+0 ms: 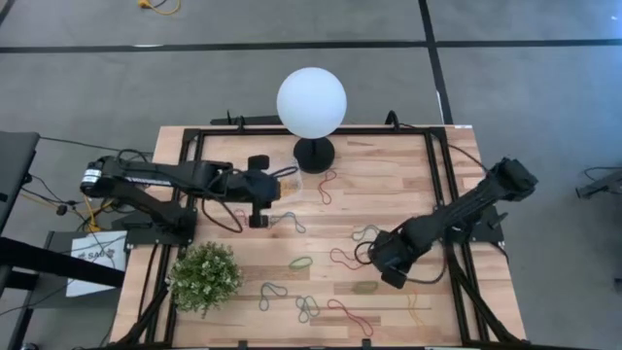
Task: Pick and place items into bin
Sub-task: Put the yellow rubber band into the transparent bin
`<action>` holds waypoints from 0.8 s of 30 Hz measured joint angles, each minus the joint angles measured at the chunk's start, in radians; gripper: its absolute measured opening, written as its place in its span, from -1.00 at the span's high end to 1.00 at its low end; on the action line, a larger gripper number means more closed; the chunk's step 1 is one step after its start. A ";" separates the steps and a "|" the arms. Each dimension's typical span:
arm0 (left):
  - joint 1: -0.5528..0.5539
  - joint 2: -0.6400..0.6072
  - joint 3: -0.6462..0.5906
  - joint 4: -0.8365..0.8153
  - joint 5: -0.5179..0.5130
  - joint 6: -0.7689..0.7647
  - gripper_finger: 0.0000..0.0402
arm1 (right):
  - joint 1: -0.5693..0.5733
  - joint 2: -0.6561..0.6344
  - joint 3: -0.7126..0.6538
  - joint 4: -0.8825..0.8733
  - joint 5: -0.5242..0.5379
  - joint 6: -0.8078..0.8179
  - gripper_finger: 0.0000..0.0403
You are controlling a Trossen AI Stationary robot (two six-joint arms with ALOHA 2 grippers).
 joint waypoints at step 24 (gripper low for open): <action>-0.043 0.000 0.000 -0.013 -0.003 0.089 0.67 | 0.290 0.096 -0.023 0.201 -0.042 0.484 0.63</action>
